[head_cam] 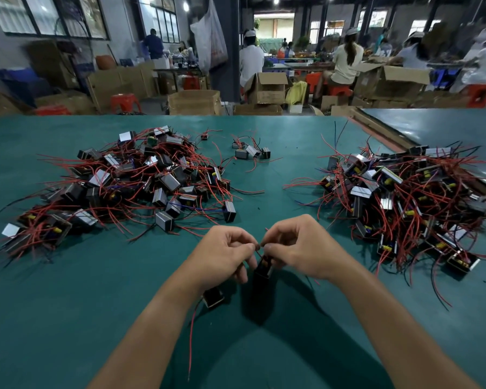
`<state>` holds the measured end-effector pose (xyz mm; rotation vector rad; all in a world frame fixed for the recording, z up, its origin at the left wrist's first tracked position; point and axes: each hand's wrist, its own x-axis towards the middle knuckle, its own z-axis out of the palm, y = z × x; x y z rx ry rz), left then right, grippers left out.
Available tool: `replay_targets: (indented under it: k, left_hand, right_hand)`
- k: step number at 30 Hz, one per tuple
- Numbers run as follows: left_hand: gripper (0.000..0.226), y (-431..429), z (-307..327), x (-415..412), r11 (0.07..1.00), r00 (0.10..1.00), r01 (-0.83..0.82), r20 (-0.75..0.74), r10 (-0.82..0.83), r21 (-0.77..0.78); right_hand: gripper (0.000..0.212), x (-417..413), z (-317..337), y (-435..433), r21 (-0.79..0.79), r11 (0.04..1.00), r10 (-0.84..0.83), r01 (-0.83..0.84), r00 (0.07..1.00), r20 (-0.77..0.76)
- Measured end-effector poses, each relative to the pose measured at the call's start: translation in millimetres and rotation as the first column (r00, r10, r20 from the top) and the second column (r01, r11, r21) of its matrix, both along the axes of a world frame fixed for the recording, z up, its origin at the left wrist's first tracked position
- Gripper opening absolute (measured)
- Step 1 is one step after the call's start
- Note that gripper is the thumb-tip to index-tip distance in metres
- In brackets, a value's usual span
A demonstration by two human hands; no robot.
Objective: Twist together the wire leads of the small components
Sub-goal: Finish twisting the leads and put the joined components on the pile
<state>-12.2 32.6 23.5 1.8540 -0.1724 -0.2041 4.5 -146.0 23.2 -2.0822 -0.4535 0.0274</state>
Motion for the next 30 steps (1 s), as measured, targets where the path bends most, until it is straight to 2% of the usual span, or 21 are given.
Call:
replay_targets:
  k: [5, 9, 13, 19, 23, 30]
  left_hand:
    - [0.009, -3.0, -2.0, -1.9, 1.000, 1.000, -0.005, -0.009, 0.005, -0.016]
    - [0.007, -3.8, -1.5, -3.1, 0.999, 1.000, -0.021, 0.002, 0.021, -0.045]
    - [0.011, -3.7, 0.1, -3.7, 0.996, 1.000, -0.021, -0.018, 0.020, -0.088]
    - [0.017, -2.2, -1.7, -3.4, 1.000, 1.000, -0.007, -0.026, 0.007, -0.009]
    - [0.022, -0.7, -0.8, -2.9, 1.000, 0.999, -0.026, -0.045, 0.026, -0.002]
    - [0.023, -0.9, 0.0, -4.8, 1.000, 0.999, 0.013, -0.040, -0.012, 0.026]
  right_hand:
    - [0.014, -2.3, 1.7, 1.5, 0.121, 0.992, 0.025, -0.016, 0.997, -0.073]
    - [0.008, -3.6, 1.7, 2.7, 0.126, 0.991, 0.045, -0.035, 0.996, -0.076]
    - [0.020, -2.0, -1.1, 3.3, 0.087, 0.996, 0.000, 0.002, 1.000, -0.023]
    - [0.012, -1.7, -3.0, 5.9, 0.016, 1.000, 0.013, -0.014, 0.998, 0.064]
    - [0.016, -1.6, 0.0, 2.9, 0.016, 1.000, 0.022, -0.023, 0.998, 0.055]
    - [0.009, -1.1, -0.5, 0.1, 0.002, 0.998, 0.063, -0.063, 0.998, 0.013]
